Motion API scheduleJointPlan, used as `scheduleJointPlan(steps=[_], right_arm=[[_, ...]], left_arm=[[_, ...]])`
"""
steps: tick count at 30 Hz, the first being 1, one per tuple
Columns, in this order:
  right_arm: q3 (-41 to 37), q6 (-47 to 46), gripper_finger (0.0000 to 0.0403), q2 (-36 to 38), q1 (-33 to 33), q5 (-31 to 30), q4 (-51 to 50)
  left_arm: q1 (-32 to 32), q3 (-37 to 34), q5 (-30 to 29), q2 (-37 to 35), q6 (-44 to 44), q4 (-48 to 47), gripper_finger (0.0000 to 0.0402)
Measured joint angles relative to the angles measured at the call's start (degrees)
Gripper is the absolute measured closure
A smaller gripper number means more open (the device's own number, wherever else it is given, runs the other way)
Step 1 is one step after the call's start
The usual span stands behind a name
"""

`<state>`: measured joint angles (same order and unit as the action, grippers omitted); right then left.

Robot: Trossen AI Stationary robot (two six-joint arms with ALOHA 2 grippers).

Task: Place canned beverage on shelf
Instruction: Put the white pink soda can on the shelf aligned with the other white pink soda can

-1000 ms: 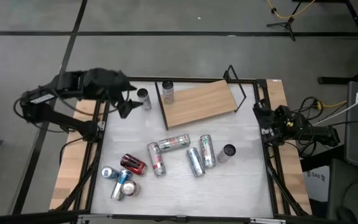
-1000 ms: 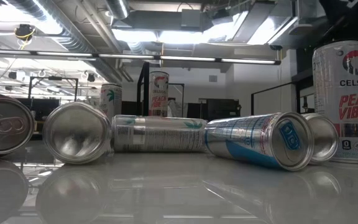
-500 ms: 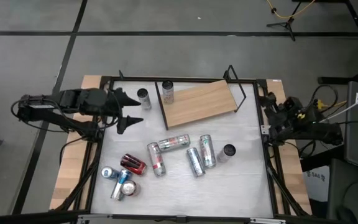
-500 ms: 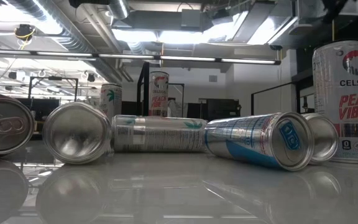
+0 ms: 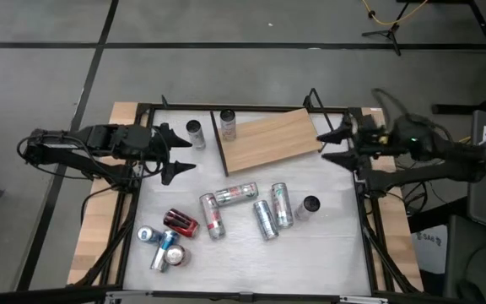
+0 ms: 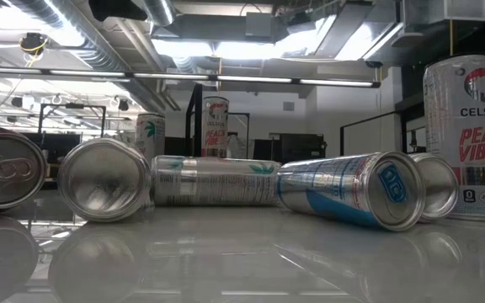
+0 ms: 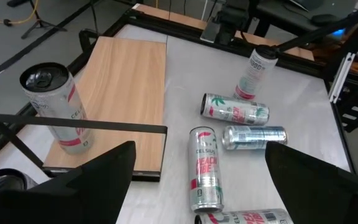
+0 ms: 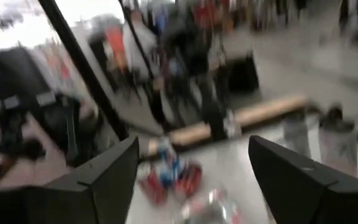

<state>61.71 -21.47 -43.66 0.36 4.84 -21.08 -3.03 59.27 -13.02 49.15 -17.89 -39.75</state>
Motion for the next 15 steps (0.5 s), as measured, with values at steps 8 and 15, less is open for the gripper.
scheduleJointPlan(steps=[8,15], right_arm=[[18.28,-5.87,0.0105,-17.65,0.07,0.69,-27.47],[24.05,-8.9,0.0105,-28.61,6.43,2.34,-35.99]], left_arm=[[0.0,-0.02,0.0,0.0,0.02,-0.02,0.005],[0.0,-0.07,0.0,0.0,0.02,-0.09,0.005]])
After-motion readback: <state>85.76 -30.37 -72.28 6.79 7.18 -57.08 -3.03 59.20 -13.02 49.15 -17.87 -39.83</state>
